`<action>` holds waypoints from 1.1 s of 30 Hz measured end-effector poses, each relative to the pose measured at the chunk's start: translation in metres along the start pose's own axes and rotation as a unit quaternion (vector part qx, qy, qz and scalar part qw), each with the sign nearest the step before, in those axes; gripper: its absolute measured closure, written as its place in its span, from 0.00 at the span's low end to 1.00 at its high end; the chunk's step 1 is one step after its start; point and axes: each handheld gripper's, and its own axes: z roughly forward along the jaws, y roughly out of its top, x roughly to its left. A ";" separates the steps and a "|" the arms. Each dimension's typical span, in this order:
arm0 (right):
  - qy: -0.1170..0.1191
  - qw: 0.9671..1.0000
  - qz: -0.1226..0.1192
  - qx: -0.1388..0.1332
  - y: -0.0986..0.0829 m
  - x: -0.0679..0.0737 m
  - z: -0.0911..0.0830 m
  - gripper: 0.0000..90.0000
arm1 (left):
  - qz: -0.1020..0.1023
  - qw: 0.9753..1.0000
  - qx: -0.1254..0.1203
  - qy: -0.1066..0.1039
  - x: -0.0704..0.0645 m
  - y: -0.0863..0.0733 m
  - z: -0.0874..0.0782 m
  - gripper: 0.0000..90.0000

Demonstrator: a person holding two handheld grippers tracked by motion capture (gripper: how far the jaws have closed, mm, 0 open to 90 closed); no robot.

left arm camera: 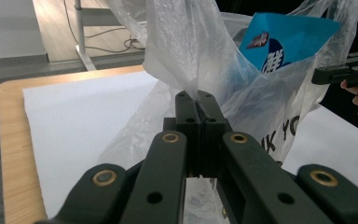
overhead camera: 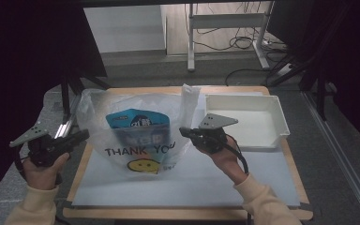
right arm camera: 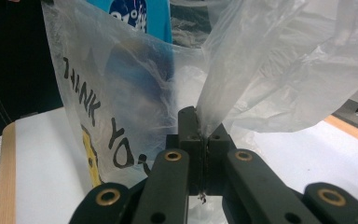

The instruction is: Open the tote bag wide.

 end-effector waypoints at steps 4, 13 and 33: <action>0.001 1.000 0.003 0.004 -0.005 0.000 0.002 0.98 | -0.004 1.000 0.002 -0.001 0.001 -0.005 0.002 1.00; 0.004 1.000 0.017 0.013 -0.020 -0.001 0.009 0.98 | -0.020 1.000 0.012 -0.002 0.007 -0.020 0.006 1.00; 0.004 0.999 0.027 0.045 -0.039 -0.002 0.021 0.98 | -0.030 0.999 0.040 0.006 0.012 -0.041 0.019 1.00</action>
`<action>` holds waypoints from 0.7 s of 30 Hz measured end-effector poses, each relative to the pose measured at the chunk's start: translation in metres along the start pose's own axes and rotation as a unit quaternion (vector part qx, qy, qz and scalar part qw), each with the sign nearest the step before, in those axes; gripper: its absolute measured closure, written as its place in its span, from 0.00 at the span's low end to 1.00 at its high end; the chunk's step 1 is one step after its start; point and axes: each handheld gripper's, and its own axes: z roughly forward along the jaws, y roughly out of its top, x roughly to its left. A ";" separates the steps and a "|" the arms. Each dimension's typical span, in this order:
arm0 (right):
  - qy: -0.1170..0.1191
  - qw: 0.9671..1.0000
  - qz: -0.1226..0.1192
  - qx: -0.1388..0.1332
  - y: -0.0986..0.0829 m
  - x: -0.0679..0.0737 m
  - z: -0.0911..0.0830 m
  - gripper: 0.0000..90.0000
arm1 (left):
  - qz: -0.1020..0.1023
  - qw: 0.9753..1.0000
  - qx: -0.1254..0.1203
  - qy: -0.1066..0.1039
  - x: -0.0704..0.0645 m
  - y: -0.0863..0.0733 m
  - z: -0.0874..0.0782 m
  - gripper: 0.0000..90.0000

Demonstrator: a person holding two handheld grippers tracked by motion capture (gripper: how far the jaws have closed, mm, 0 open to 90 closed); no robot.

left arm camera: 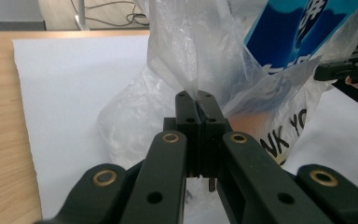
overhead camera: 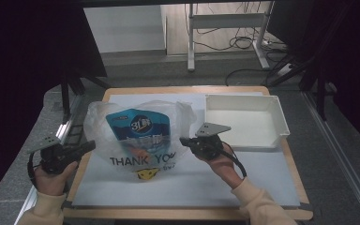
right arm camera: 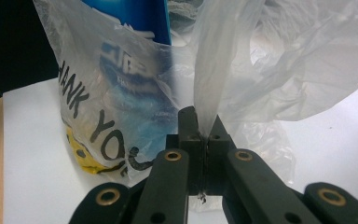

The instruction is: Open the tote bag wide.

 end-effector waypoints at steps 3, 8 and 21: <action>0.000 1.000 0.000 0.006 -0.003 0.000 0.002 0.98 | -0.003 1.000 0.005 0.000 0.001 -0.003 0.002 1.00; -0.001 1.000 0.001 0.011 -0.006 -0.001 0.004 0.98 | -0.005 1.000 0.010 -0.002 0.002 -0.007 0.004 1.00; 0.000 0.999 0.009 0.032 -0.022 -0.001 0.004 0.98 | -0.012 1.000 0.024 -0.005 0.003 -0.017 0.011 1.00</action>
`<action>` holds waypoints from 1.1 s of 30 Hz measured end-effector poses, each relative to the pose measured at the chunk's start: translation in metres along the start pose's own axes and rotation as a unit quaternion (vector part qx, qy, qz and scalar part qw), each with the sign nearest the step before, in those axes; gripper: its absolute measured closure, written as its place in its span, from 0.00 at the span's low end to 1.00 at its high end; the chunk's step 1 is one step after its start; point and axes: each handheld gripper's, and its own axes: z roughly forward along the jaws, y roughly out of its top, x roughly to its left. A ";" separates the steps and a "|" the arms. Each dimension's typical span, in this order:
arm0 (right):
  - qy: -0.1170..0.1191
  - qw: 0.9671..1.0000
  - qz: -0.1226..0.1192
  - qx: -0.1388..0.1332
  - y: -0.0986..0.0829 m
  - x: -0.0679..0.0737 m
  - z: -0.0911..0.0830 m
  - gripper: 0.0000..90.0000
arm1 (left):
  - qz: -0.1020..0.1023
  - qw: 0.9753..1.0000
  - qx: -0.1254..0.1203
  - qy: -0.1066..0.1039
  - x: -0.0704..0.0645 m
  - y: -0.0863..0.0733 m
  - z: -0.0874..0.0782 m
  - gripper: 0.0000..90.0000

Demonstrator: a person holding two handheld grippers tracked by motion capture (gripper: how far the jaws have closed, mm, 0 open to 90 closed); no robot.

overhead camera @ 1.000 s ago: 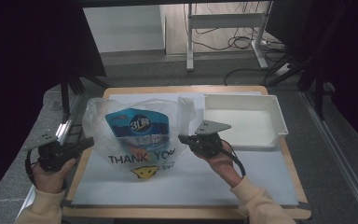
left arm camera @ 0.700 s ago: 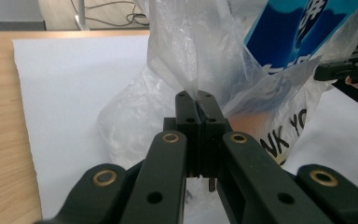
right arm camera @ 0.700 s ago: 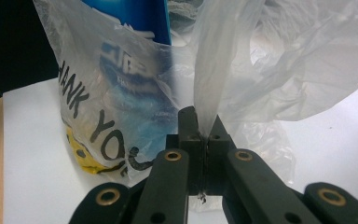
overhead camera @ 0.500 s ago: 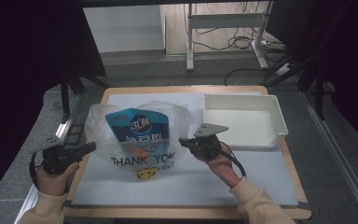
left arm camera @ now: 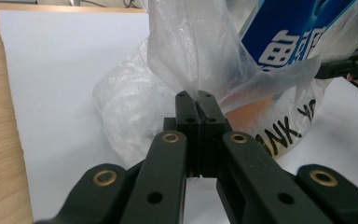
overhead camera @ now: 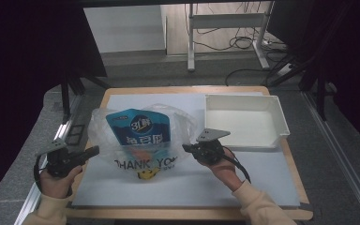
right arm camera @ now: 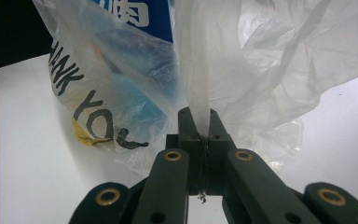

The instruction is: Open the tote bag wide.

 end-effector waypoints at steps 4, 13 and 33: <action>0.002 1.000 -0.002 0.005 -0.002 0.001 0.003 0.98 | -0.004 1.000 0.007 0.000 0.002 -0.005 0.003 1.00; 0.007 1.000 0.002 0.027 -0.013 0.003 0.012 0.98 | -0.013 0.999 0.029 0.002 0.008 -0.020 0.011 1.00; 0.013 0.994 0.020 0.105 -0.045 -0.001 0.036 0.98 | -0.021 0.996 0.088 -0.001 0.014 -0.047 0.040 1.00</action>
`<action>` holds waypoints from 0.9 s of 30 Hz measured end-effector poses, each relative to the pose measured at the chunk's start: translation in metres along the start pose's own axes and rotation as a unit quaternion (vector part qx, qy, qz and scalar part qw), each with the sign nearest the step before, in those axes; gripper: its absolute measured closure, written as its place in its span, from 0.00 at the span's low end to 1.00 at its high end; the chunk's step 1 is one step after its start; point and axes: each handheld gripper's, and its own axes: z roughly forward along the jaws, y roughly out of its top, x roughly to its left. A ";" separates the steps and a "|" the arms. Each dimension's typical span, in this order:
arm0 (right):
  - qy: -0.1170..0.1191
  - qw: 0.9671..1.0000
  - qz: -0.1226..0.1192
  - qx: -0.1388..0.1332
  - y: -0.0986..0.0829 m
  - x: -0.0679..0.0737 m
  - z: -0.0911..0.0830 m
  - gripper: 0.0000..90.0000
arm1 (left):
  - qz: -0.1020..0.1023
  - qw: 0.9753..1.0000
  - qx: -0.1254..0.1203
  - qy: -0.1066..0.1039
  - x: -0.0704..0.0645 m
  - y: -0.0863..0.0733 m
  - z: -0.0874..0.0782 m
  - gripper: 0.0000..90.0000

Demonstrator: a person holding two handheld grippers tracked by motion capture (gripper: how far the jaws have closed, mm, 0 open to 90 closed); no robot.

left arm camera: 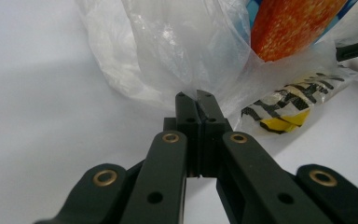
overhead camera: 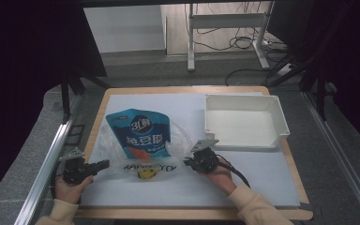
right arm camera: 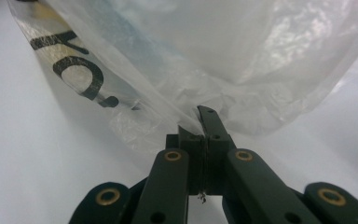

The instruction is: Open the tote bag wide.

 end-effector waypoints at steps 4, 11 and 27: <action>0.002 1.000 0.001 0.010 -0.004 0.002 0.003 0.98 | -0.001 1.000 0.017 0.004 0.001 -0.004 0.007 1.00; -0.001 1.000 -0.005 0.006 -0.007 0.002 0.003 0.98 | 0.006 0.999 0.045 0.017 0.001 -0.012 0.023 1.00; -0.005 1.000 -0.014 0.003 -0.008 0.003 0.002 0.98 | 0.014 0.999 0.048 0.021 0.000 -0.016 0.029 0.98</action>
